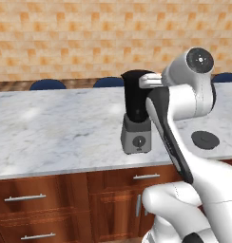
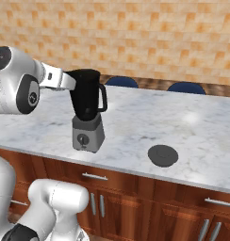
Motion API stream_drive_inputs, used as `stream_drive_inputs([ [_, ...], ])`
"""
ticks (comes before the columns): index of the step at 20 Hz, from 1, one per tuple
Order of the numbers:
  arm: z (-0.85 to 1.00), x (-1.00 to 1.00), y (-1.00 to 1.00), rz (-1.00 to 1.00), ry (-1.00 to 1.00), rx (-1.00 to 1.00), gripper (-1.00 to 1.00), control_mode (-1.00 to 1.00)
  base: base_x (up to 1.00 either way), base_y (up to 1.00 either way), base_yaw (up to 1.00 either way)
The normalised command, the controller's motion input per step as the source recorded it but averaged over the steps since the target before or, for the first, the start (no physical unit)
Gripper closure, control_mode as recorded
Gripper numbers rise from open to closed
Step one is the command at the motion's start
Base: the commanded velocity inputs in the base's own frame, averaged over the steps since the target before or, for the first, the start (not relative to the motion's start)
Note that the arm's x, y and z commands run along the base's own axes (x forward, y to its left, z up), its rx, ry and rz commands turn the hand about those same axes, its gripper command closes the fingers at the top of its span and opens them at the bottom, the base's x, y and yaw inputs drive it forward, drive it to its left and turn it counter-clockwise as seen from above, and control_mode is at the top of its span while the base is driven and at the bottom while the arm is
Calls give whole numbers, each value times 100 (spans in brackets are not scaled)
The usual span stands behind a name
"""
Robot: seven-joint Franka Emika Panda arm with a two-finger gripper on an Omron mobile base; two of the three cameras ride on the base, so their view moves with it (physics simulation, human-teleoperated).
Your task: Grab the lime and garlic from the fridge, place them in the blender, close the lid, and turn on the blender to create a marinade.
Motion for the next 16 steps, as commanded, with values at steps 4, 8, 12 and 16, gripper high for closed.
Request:
stream_drive_inputs([
  [4,4,75,0,0,2,0,100,-100,0,0,0],
  [8,6,100,0,0,9,0,100,-100,0,0,0],
  [12,14,100,0,0,12,0,100,-100,0,0,0],
  [16,-26,93,0,0,27,0,100,-100,0,0,0],
])
